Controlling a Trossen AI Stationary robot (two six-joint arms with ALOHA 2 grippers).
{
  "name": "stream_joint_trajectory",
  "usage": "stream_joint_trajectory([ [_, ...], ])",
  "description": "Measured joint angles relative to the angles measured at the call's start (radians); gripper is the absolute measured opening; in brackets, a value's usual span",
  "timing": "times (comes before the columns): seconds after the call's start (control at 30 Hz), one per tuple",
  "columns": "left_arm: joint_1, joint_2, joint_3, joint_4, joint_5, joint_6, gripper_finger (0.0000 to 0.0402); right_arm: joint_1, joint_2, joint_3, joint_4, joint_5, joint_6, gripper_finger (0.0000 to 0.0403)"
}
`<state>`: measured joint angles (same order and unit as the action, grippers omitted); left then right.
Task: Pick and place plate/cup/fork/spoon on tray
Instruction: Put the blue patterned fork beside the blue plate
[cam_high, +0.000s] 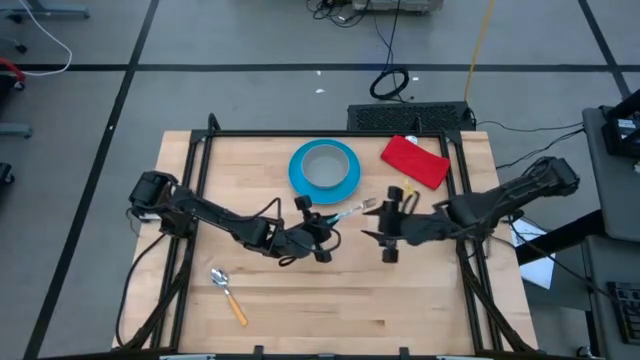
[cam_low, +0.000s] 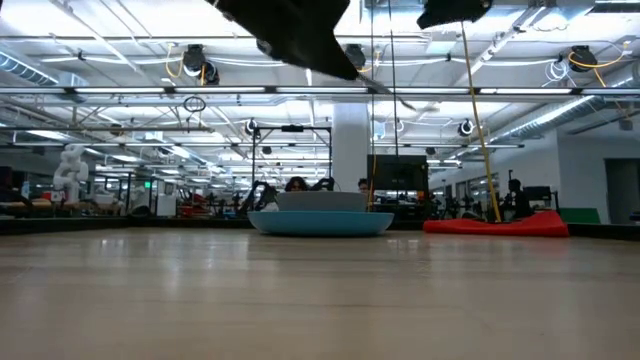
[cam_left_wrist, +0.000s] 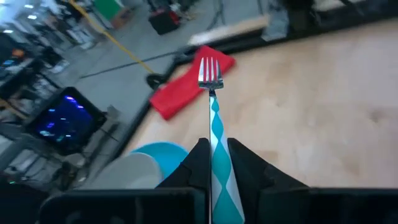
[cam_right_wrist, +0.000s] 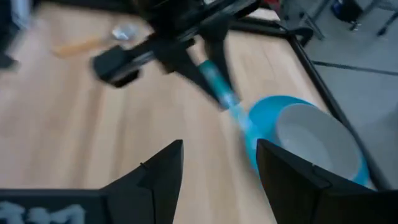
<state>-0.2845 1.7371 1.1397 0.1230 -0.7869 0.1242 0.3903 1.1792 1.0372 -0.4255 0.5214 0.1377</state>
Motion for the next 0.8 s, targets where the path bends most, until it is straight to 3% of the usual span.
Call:
stream_joint_trajectory([
  [0.17, -0.006, -0.069, 0.0, -0.006, -0.09, 0.027, 0.0033, 0.068, -0.095, -0.146, 0.231, 0.0, 0.056, 0.0191],
  [0.5, -0.033, -0.12, 0.0, 0.161, -0.232, 0.154, 0.0033, 0.016, -0.099, -0.558, 1.225, 0.001, 0.036, 0.0192],
  [0.8, -0.045, -0.12, 0.0, 0.357, -0.236, 0.262, 0.0033, -0.129, -0.023, -0.6, 1.5, -0.112, 0.112, 0.0192],
])
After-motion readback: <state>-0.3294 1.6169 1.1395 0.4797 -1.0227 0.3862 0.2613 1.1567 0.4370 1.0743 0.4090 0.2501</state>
